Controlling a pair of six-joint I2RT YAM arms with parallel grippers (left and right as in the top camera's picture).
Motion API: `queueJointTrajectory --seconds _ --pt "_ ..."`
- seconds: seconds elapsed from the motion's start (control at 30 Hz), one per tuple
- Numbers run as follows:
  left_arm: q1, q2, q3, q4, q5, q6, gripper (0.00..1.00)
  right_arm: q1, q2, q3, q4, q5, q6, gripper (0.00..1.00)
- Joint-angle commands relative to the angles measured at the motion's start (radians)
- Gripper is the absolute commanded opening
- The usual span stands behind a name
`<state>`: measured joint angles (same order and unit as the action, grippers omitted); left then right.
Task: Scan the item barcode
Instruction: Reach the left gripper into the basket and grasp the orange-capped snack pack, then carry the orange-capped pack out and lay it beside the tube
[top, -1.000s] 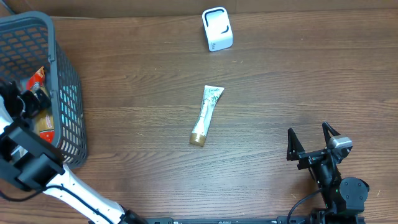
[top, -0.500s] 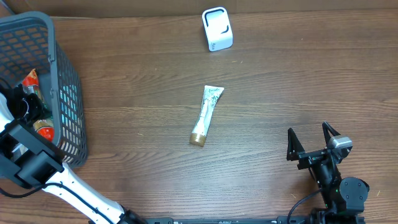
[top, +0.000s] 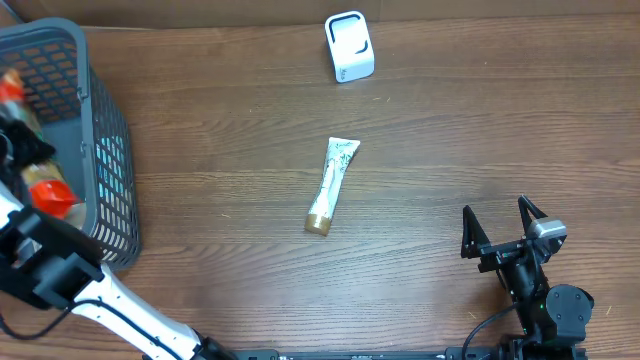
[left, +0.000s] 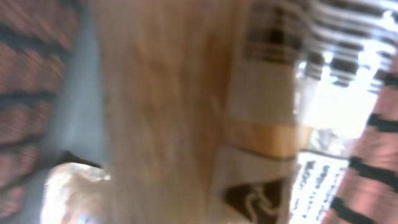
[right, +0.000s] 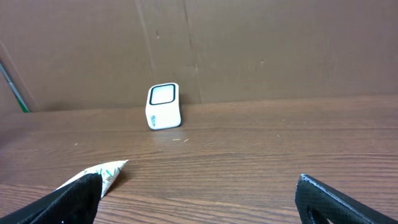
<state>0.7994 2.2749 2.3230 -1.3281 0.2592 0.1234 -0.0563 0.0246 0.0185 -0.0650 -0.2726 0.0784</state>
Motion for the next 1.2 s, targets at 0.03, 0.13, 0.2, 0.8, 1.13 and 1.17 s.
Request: queueJointTrajectory --seconds 0.03,0.13,0.2,0.8,1.13,1.17 --pt "-0.009 -0.264 0.187 0.011 0.192 0.012 0.04 0.005 -0.002 -0.009 0.005 0.009 -0.001 1.00" --pt "-0.009 -0.370 0.234 0.017 0.276 0.012 0.04 0.005 -0.002 -0.009 0.005 0.009 -0.001 1.00" --pt "-0.009 -0.449 0.243 0.024 0.386 0.012 0.04 0.005 -0.002 -0.009 0.005 0.009 -0.001 1.00" --pt "-0.611 -0.601 0.019 -0.317 0.209 0.029 0.04 0.005 -0.002 -0.009 0.005 0.009 -0.001 1.00" --pt "-0.891 -0.528 -0.572 0.034 -0.024 -0.285 0.04 0.005 -0.002 -0.009 0.005 0.009 -0.001 1.00" --pt "-0.907 -0.526 -0.639 0.088 -0.038 -0.314 0.04 0.005 -0.002 -0.009 0.005 0.009 -0.001 1.00"
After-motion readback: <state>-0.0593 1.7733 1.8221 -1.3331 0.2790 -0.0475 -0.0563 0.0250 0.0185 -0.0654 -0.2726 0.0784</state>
